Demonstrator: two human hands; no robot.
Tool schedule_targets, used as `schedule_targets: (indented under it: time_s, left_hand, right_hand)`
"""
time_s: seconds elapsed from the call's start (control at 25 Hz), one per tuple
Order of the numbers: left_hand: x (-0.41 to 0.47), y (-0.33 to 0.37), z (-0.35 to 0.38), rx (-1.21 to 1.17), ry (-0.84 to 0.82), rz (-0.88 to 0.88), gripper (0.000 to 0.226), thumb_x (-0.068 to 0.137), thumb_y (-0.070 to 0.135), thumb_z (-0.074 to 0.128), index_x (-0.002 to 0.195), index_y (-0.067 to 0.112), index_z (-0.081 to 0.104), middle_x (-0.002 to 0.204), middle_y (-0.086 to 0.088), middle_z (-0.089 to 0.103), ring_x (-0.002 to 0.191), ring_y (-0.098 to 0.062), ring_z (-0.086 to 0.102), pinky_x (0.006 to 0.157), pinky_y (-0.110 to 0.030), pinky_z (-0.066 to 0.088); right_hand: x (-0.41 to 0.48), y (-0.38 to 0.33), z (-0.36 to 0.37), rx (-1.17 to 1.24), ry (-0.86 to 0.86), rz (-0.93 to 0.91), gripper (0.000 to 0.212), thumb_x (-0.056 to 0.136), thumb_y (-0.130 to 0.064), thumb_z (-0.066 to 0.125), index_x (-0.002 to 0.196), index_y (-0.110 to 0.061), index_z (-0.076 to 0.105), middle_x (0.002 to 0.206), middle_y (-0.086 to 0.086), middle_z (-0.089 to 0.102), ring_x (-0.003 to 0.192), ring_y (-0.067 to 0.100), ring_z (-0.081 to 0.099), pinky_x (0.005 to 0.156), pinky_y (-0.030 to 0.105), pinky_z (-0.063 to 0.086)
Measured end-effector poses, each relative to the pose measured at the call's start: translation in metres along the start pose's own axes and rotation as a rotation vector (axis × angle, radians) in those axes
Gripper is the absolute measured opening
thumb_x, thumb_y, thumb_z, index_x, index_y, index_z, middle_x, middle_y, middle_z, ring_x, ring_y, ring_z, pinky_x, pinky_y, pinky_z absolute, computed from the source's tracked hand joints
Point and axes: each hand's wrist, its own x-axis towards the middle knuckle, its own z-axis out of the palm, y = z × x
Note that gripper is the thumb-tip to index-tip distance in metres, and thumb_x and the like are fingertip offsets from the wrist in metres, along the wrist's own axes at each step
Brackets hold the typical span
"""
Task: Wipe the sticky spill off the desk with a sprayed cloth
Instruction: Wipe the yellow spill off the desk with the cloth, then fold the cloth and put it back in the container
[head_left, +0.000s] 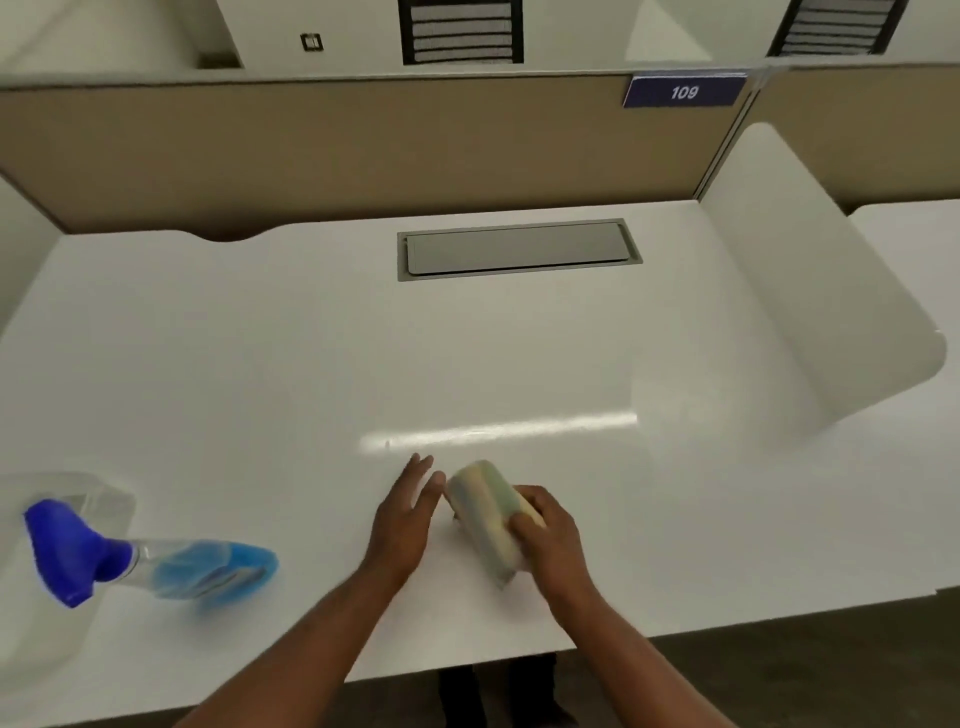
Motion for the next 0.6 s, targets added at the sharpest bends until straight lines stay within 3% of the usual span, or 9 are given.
schedule_targets:
  time_s: [0.08,0.16,0.32,0.44,0.6]
  left_hand:
    - [-0.008,0.02,0.009,-0.354,-0.108,-0.157,0.04,0.094,0.057,0.061,0.129,0.036,0.065,0.138,0.007,0.066,0.129,-0.019,0.062,0.109,-0.041,0.049]
    - [-0.01,0.039,0.01,-0.471,-0.228,-0.163,0.05,0.087,0.057,0.068,0.128,0.029,0.068,0.124,-0.002,0.074,0.113,-0.025,0.071,0.097,-0.048,0.058]
    - [-0.004,0.07,0.005,-0.491,-0.205,-0.101,0.053,0.074,0.034,0.084,0.12,0.012,0.071,0.116,-0.016,0.076,0.106,-0.031,0.073,0.092,-0.046,0.06]
    - [0.001,0.08,0.0,-0.429,-0.131,-0.026,0.046,0.071,0.029,0.087,0.111,0.011,0.074,0.109,-0.016,0.077,0.1,-0.031,0.073,0.088,-0.044,0.059]
    - [-0.002,0.087,-0.002,-0.513,-0.06,0.042,0.052,0.07,0.031,0.089,0.117,0.017,0.072,0.115,-0.013,0.076,0.106,-0.031,0.072,0.094,-0.046,0.059]
  right_hand:
    - [0.013,-0.02,-0.008,0.38,-0.059,0.226,0.032,0.069,-0.041,0.06,0.093,-0.025,0.074,0.096,0.005,0.07,0.087,0.023,0.065,0.068,0.035,0.053]
    - [0.021,-0.033,-0.015,0.474,-0.116,0.291,0.035,0.075,-0.038,0.059,0.097,-0.018,0.077,0.094,0.013,0.071,0.084,0.028,0.065,0.067,0.036,0.052]
    - [0.034,-0.048,-0.025,0.313,-0.178,0.184,0.044,0.08,-0.041,0.059,0.106,-0.009,0.075,0.098,0.018,0.073,0.082,0.025,0.069,0.066,0.035,0.055]
    - [0.045,-0.059,-0.03,0.172,-0.234,0.06,0.039,0.08,-0.045,0.067,0.103,-0.015,0.076,0.107,0.014,0.075,0.096,0.031,0.071,0.079,0.041,0.055]
    - [0.053,-0.076,-0.028,0.171,-0.294,-0.034,0.03,0.079,-0.038,0.078,0.102,-0.019,0.077,0.103,0.013,0.076,0.094,0.03,0.071,0.076,0.038,0.055]
